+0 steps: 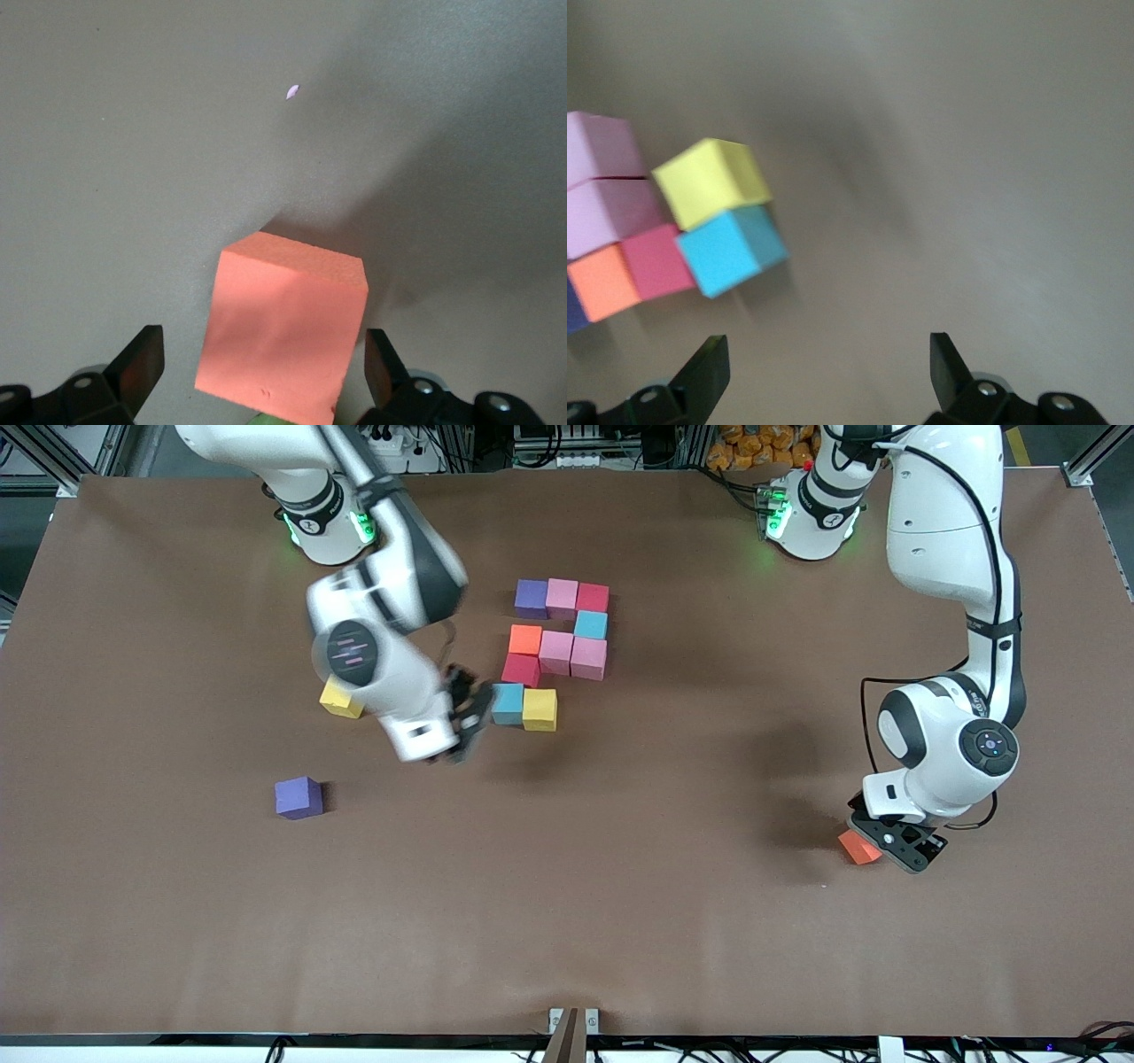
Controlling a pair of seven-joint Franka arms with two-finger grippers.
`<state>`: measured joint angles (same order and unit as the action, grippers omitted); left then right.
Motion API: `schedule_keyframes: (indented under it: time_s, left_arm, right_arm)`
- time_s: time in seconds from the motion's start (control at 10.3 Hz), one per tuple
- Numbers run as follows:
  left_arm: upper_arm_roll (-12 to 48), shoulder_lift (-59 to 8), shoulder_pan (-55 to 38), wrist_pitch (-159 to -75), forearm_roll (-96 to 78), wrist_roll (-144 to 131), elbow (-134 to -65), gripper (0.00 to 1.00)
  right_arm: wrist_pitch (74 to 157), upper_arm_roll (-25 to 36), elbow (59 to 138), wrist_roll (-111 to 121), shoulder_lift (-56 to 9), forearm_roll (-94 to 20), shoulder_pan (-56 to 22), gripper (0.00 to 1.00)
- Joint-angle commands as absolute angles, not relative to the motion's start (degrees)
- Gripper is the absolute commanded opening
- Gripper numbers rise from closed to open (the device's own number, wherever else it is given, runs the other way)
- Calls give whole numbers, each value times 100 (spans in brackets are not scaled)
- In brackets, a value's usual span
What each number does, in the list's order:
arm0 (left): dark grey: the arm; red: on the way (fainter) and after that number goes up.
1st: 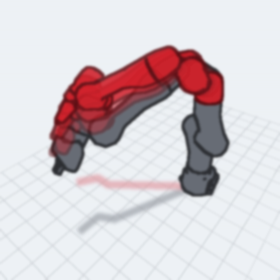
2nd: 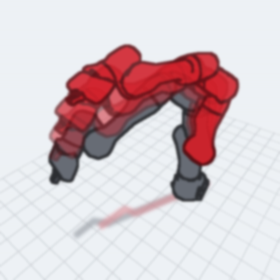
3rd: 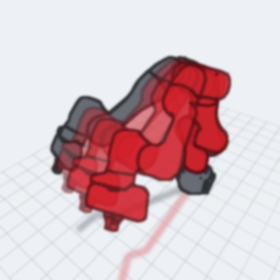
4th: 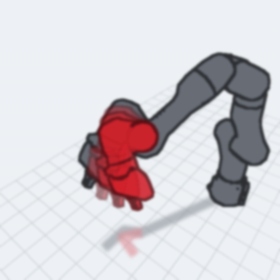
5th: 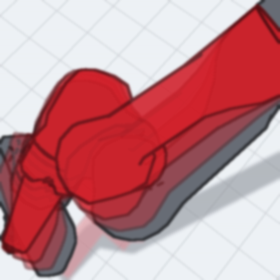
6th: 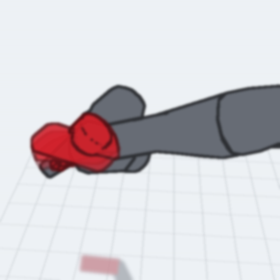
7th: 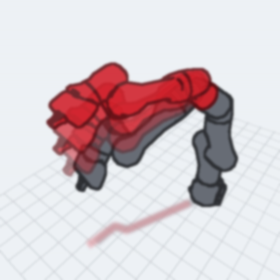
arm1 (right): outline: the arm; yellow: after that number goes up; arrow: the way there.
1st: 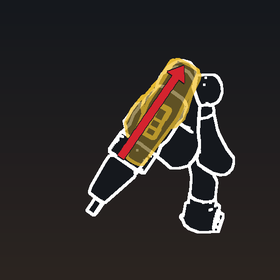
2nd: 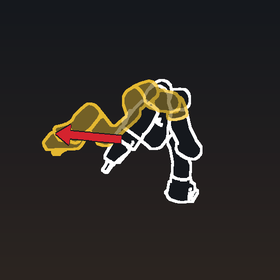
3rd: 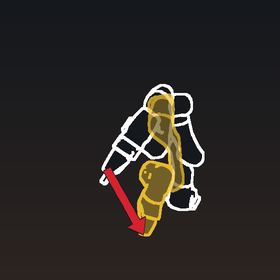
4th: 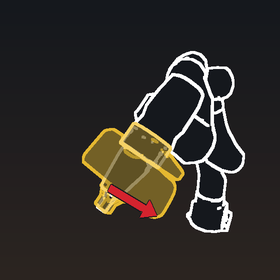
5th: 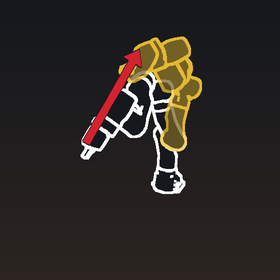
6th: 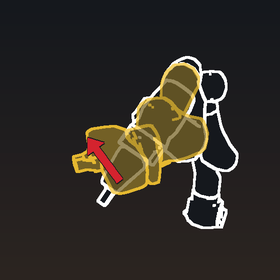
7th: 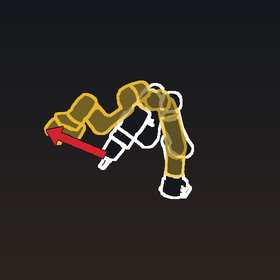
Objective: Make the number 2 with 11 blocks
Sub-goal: 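Lift the orange cube with the left gripper while the right gripper withdraws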
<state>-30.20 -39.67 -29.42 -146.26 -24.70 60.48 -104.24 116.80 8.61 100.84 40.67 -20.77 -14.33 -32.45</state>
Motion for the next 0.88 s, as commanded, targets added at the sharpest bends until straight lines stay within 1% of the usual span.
schedule_keyframes:
  time_s: [0.0,0.1,0.29,0.49,0.58,0.68,0.78]
  left_arm:
    - [-2979,-4078,-2892,-14722,-2628,6258,-10301,100]
    - [-2971,-4148,-2900,-14722,-2724,6258,-10257,100]
    - [-2909,-4210,-2900,-14774,-2865,6258,-10257,100]
    - [-2900,-4219,-2918,-14774,-3031,6249,-10257,100]
    - [-2900,-4219,-2935,-14774,-3154,6249,-10257,92]
    - [-2883,-4219,-2979,-14774,-3251,6240,-10257,74]
    - [-2857,-4219,-2988,-14774,-3261,6205,-10274,53]
  right_arm:
    - [11575,896,9898,3929,-2039,-1406,-2395,100]
    - [11549,879,9818,3920,-1987,-1302,-1982,100]
    - [11286,870,9817,3694,-1628,-1248,-1313,100]
    - [10769,870,9739,3253,-1425,-925,-732,100]
    - [10488,879,9730,3182,-1259,-810,-538,100]
    - [10346,888,9721,2921,-1065,-739,-414,100]
    - [10206,870,9721,2509,-872,-355,-404,100]
